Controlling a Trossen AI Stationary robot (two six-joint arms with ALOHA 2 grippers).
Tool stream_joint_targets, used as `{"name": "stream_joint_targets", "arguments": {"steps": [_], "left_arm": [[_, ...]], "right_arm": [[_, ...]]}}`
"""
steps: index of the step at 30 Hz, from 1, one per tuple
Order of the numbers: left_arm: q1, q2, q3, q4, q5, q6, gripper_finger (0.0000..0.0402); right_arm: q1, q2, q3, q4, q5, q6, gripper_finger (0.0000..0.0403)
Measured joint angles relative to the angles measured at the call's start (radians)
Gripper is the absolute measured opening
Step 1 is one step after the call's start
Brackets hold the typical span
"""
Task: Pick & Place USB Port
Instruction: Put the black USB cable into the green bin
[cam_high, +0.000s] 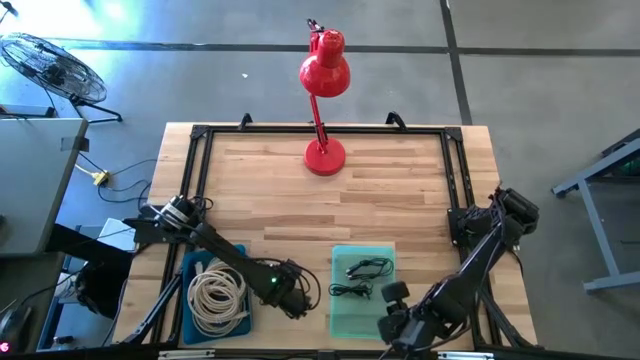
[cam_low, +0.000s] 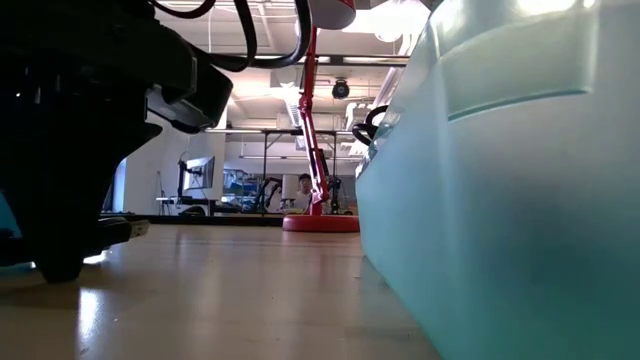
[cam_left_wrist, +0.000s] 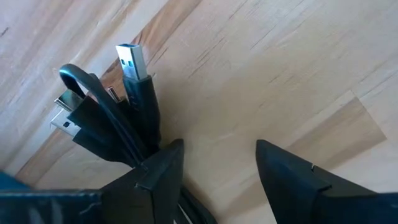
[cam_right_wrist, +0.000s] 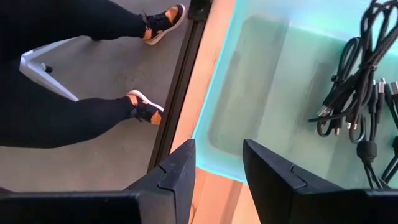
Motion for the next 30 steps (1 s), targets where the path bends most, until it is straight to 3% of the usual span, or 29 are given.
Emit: {"name": "stream_joint_targets", "arguments": {"steps": [13,24,30], "left_arm": [[0.005,0.003,0.041,-0.025,0.036,0.027,0.0138],[0.025,0.001,0.183,-0.268,0.030,0.095,0.0130],[0.025,0.001,0.178,-0.276,0.025,0.072,0.0130]], "right_arm": [[0.027,0.000,0.000,-0.003,0.016,-0.031,0.0126],[0.027,0.000,0.000,-0.004,0.039,-0.039,0.0126],[0.027,0.000,0.000,-0.003,0.040,-0.039,0.0126]]}}
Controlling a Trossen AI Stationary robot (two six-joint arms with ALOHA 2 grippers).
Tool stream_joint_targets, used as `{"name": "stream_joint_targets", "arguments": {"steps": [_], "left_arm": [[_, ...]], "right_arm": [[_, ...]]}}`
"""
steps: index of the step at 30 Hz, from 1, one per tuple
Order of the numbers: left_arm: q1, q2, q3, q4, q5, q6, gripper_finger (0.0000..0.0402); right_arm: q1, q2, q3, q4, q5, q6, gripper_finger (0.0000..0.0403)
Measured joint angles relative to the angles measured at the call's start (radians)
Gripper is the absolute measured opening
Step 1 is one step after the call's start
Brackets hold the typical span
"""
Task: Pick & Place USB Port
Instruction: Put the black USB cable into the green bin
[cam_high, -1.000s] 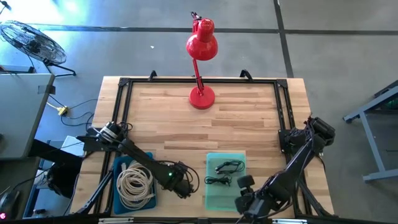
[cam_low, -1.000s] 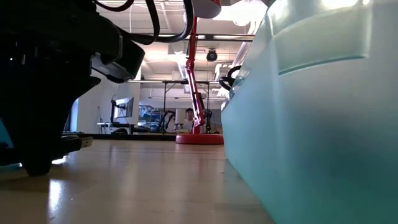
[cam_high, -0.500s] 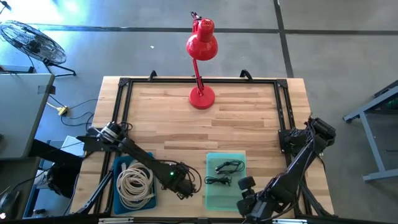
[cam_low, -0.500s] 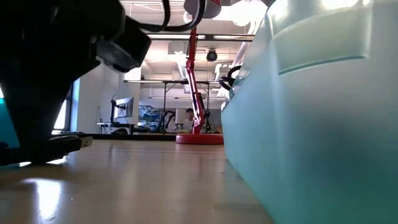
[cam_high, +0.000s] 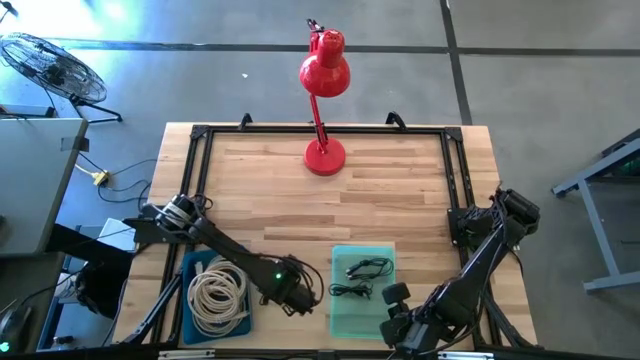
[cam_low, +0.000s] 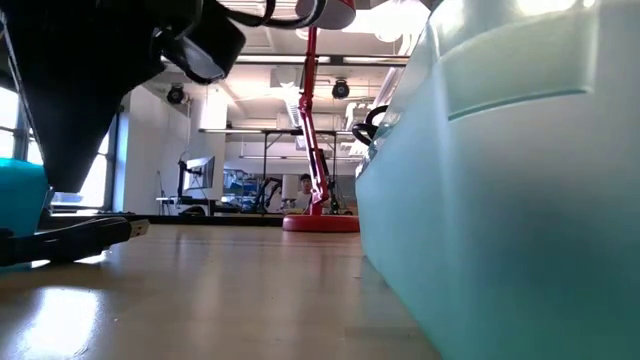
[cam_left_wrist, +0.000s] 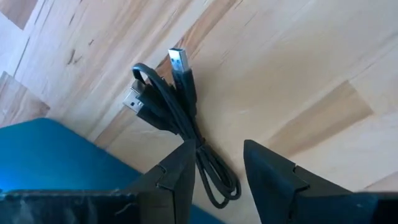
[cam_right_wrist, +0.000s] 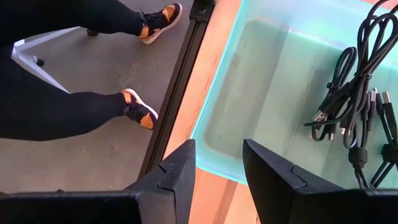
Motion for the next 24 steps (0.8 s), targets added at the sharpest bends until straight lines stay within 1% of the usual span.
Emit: {"name": "stream_joint_targets", "arguments": {"steps": [8,15,21,24], "left_arm": [[-0.001,0.000,-0.061,-0.021,0.013,-0.002,0.0130],[-0.001,0.000,-0.116,0.083,0.016,-0.002,0.0130],[-0.001,-0.001,-0.168,0.097,0.020,-0.009,0.0130],[-0.002,-0.008,-0.210,0.150,0.022,-0.013,0.0130]], "right_arm": [[-0.001,0.000,0.000,0.000,0.010,-0.007,0.0126],[-0.001,0.000,0.000,0.000,0.010,-0.024,0.0126],[-0.001,0.000,0.000,0.000,0.010,-0.026,0.0126],[-0.001,0.000,0.000,0.000,0.009,-0.026,0.0126]]}}
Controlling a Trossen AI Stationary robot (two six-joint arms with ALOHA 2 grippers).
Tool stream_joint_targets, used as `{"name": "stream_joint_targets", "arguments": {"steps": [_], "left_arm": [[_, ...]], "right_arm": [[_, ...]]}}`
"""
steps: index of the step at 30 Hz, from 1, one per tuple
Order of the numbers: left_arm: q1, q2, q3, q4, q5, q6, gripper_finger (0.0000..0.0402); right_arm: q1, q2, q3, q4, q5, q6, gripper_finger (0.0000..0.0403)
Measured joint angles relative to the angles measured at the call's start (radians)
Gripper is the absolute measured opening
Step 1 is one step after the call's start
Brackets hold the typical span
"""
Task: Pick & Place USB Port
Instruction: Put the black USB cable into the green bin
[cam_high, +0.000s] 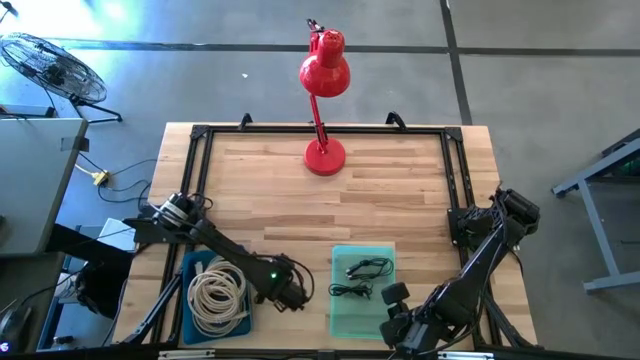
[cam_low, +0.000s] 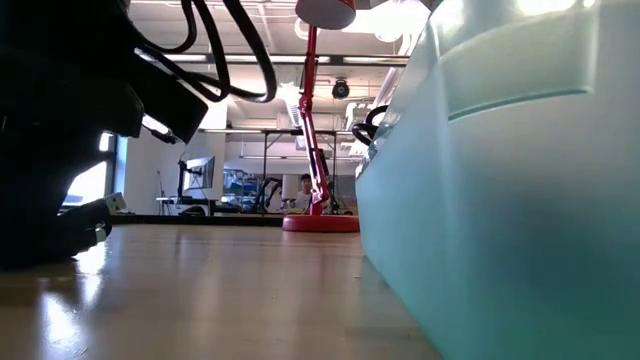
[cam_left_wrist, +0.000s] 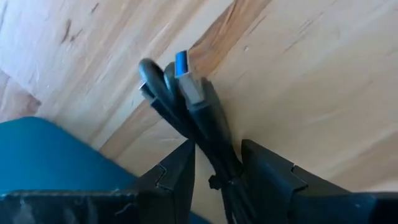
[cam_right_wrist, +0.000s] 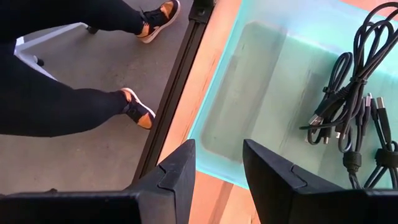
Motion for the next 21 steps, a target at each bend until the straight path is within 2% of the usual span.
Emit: {"name": "stream_joint_targets", "arguments": {"steps": [3,5,8,10,15,21], "left_arm": [[0.000,-0.002,-0.029,0.037,0.002,0.017,0.0128],[0.000,-0.002,-0.038,0.048,0.009,0.020,0.0112],[0.000,0.000,-0.040,0.060,0.010,0.070,0.0045],[-0.001,0.001,-0.033,0.063,-0.003,0.108,0.0020],[-0.020,0.007,0.022,0.022,-0.044,0.193,0.0017],[-0.035,0.011,0.191,-0.015,-0.197,0.339,0.0017]], "right_arm": [[0.000,0.000,0.000,0.000,-0.016,0.000,0.0126],[0.000,0.000,0.000,0.000,-0.019,0.000,0.0126],[0.000,0.000,0.000,0.000,-0.027,-0.002,0.0126],[0.000,0.000,0.000,0.000,-0.035,-0.019,0.0126],[0.000,0.000,0.000,0.000,-0.041,-0.055,0.0126],[-0.021,0.002,0.031,-0.017,-0.036,-0.079,0.0126]]}}
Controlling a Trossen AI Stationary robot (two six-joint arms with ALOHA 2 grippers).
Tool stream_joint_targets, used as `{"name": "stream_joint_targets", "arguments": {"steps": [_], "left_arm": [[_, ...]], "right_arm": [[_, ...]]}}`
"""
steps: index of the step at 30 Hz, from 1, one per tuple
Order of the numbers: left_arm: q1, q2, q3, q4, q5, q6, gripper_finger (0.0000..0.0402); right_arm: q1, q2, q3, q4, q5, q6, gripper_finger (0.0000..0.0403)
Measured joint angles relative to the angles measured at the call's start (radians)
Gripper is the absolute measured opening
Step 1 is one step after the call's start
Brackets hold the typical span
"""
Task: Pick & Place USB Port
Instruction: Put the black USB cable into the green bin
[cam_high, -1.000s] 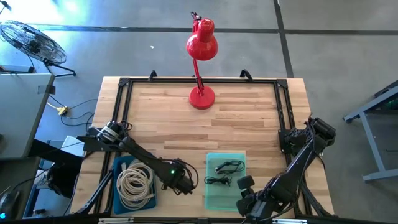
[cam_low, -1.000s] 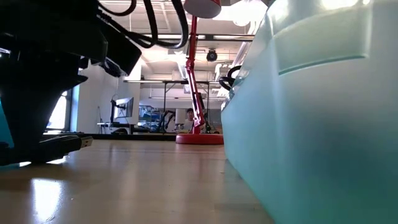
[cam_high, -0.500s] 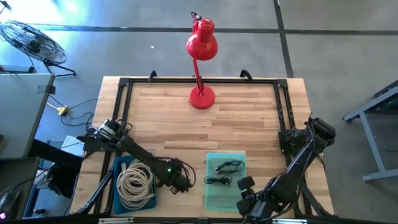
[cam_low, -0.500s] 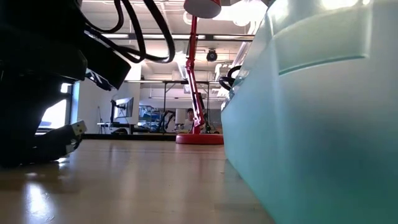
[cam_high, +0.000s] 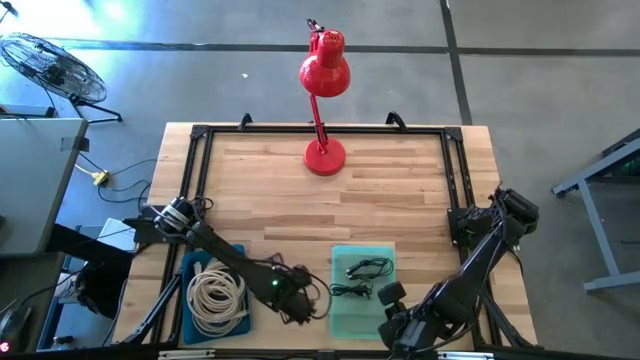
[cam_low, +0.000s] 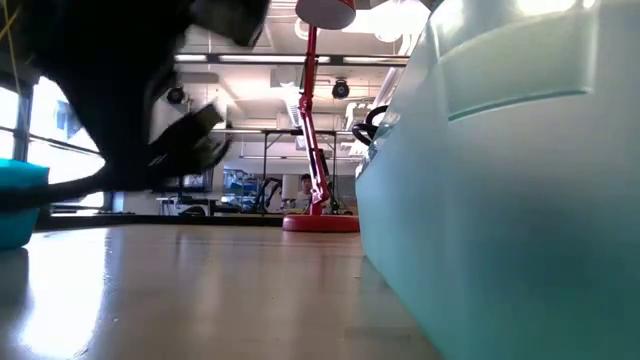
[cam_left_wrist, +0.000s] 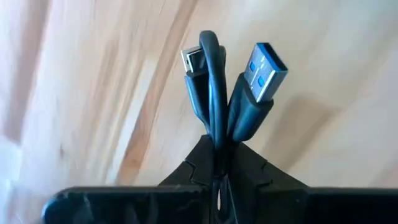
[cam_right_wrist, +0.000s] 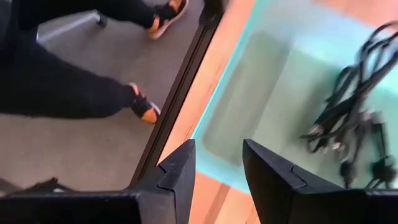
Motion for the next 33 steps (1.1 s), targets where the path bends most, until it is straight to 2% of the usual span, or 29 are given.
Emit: {"name": "stream_joint_targets", "arguments": {"steps": [3,7,12,19,23,27,29,33], "left_arm": [[-0.003,0.001,0.127,-0.053,-0.081,0.106,0.0017],[-0.013,-0.001,0.300,-0.050,-0.249,0.310,0.0017],[-0.024,-0.003,0.435,0.065,-0.367,0.649,0.0017],[-0.015,-0.003,0.446,0.241,-0.369,1.039,0.0017],[-0.010,-0.003,0.446,0.263,-0.439,1.127,0.0017],[-0.017,-0.003,0.447,0.424,-0.505,1.244,0.0017],[-0.019,-0.003,0.447,0.463,-0.508,1.294,0.0015],[-0.016,-0.003,0.447,0.440,-0.510,1.303,0.0015]], "right_arm": [[-0.014,0.000,0.053,-0.036,0.033,-0.010,0.0126],[-0.014,0.000,0.144,-0.123,0.140,-0.019,0.0126],[-0.010,0.000,0.252,-0.237,0.287,-0.012,0.0126],[-0.009,0.000,0.355,-0.306,0.510,0.007,0.0126],[-0.009,0.000,0.395,-0.306,0.650,-0.026,0.0126],[-0.009,0.000,0.409,-0.307,0.774,-0.049,0.0126],[-0.009,0.000,0.409,-0.305,0.811,-0.053,0.0126],[-0.002,0.000,0.409,-0.284,0.834,-0.095,0.0126]]}}
